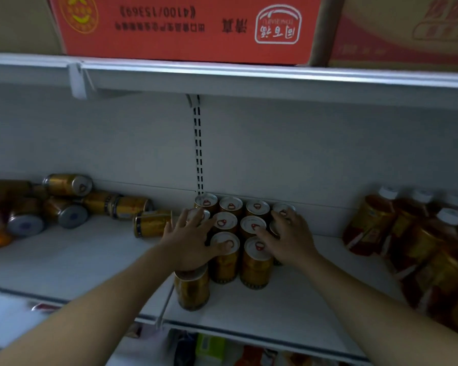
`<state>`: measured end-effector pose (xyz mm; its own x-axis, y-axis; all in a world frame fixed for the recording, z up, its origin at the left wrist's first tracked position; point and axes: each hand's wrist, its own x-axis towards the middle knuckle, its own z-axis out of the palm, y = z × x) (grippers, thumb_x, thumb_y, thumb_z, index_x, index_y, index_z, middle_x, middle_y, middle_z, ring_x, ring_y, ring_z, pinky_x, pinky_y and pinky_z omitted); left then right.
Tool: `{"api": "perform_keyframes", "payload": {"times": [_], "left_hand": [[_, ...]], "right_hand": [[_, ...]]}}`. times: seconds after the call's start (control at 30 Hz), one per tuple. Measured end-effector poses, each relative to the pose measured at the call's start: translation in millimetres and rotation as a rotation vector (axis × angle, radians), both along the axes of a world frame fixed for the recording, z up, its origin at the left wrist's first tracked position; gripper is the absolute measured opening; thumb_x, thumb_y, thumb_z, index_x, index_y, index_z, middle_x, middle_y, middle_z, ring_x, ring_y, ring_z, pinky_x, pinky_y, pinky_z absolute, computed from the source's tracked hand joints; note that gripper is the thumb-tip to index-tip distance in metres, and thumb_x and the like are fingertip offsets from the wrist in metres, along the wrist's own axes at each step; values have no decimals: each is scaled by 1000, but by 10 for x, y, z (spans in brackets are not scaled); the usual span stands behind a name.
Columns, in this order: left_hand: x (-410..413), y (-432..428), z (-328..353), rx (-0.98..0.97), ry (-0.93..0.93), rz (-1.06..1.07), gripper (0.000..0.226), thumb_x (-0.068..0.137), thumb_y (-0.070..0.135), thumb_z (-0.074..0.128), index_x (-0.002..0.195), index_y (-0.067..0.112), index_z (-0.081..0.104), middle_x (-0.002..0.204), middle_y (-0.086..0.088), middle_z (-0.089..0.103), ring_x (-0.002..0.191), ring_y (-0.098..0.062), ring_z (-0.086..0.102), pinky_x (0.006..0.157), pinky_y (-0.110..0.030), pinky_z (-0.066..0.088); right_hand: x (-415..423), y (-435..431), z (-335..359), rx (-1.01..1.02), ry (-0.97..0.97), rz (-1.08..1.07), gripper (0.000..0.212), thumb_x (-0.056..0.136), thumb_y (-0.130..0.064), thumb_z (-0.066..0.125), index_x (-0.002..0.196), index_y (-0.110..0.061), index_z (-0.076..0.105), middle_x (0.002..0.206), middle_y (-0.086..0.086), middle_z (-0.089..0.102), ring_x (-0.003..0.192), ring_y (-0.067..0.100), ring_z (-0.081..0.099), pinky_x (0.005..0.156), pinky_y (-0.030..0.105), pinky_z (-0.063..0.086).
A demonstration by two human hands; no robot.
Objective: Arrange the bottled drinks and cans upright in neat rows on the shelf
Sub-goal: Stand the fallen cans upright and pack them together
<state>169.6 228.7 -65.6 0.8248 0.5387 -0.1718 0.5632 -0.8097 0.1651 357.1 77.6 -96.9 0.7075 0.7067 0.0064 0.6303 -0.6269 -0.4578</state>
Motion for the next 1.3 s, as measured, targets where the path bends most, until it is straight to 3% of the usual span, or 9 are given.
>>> {"api": "perform_keyframes", "payload": {"times": [0.13,0.3,0.53,0.67,0.77,0.83,0.93,1.13,1.3], "left_hand": [[-259,-142,-84,-58,-22,-114,122,47,98,30,148,41,-7,156,9,-23,141,-23,-29,118,-53,2],[-346,-136,126,-48,-22,-182,95,81,54,58,151,28,1,152,15,-17,143,-19,-22,118,-41,4],[-401,-184,-191,123,-50,-150,100,64,66,13,151,19,1,159,-1,2,147,-29,-7,113,-50,28],[-387,-220,-76,20,-36,-167,108,63,76,22,152,18,0,160,0,-2,146,-24,-12,119,-46,14],[-466,-203,137,-123,-79,-123,86,87,62,46,152,24,5,159,8,-7,145,-15,-14,118,-39,1],[-594,-30,150,-146,-117,-79,74,91,56,46,151,32,9,156,13,-8,142,-8,-12,118,-38,1],[-912,419,38,-121,-124,-13,79,85,64,49,150,37,13,160,9,1,147,-14,-6,120,-45,7],[-1672,1277,-77,-80,-45,199,81,89,53,51,152,26,9,161,0,1,148,-22,-5,119,-45,7],[-2162,2047,-119,31,-48,203,81,88,53,54,151,25,12,160,3,4,148,-21,-1,119,-46,11]], "right_hand": [[-187,-27,-55,-49,-52,112,86,71,-80,25,148,-42,24,161,-2,6,147,28,-8,118,49,10],[-341,-4,-29,-68,-85,64,80,75,-70,15,149,-38,24,161,-2,5,147,28,-8,116,53,8],[-347,-14,39,-128,-52,75,66,90,-64,24,151,-38,19,163,-2,2,147,25,-4,117,49,7],[-291,26,253,-270,-16,101,64,90,-59,39,148,-39,22,161,-3,7,147,28,3,112,51,15],[-344,160,466,-327,-73,103,69,87,-61,43,148,-33,28,158,4,20,142,33,23,107,46,28],[-453,299,550,-289,-121,120,77,86,-67,43,150,-28,26,158,7,22,141,33,26,109,45,31],[-741,562,644,-206,-151,180,75,87,-66,44,149,-26,30,155,7,29,140,32,30,110,47,31],[-1421,1323,683,-179,-182,317,73,93,-55,47,150,-15,25,157,10,24,142,30,25,111,38,26],[-1857,2076,404,-240,-192,322,75,87,-49,59,147,-16,30,151,11,32,137,31,31,108,37,33]]}}
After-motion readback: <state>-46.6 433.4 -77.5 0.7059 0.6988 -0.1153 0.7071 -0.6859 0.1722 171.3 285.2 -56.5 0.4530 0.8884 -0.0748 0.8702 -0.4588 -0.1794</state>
